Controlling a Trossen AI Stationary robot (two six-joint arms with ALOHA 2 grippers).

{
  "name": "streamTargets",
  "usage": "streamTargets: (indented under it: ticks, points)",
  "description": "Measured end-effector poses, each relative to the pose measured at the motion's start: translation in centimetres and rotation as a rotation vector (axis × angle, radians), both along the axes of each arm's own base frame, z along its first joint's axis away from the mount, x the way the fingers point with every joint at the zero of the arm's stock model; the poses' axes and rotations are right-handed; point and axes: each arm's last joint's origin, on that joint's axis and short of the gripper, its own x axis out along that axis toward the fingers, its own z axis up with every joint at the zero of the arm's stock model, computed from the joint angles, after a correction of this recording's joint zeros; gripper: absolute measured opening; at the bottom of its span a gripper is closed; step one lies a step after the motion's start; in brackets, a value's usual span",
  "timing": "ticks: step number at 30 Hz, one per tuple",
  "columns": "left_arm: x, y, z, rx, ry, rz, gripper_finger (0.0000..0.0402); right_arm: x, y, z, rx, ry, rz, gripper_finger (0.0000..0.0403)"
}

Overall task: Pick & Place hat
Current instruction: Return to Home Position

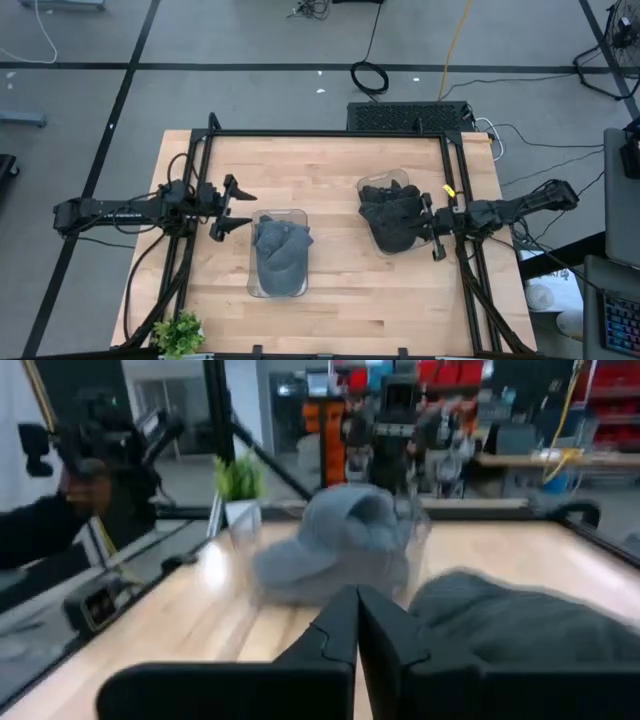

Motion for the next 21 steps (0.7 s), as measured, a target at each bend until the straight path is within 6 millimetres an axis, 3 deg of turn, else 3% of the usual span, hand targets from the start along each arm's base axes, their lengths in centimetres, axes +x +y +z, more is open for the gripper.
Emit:
streamTargets:
  ticks: [2,6,9,21]
  points:
    - [0.0,-0.2,0.1,0.021,-0.013,-0.008,0.0306,-0.2,0.0,0.7,0.035,-0.088,0.010,0.0000]
    - [0.0,-0.3,0.1,0.024,-0.011,-0.017,0.0306,-0.5,-0.1,0.1,0.046,-0.039,0.018,0.0000]
    - [0.0,-0.3,-0.3,0.016,0.030,-0.030,0.0306,-0.8,0.1,0.8,0.005,-0.124,0.106,0.0000]
    - [0.0,-0.7,-0.7,0.055,0.065,-0.154,0.0306,-1.2,0.6,0.2,-0.061,-0.090,0.336,0.0000]
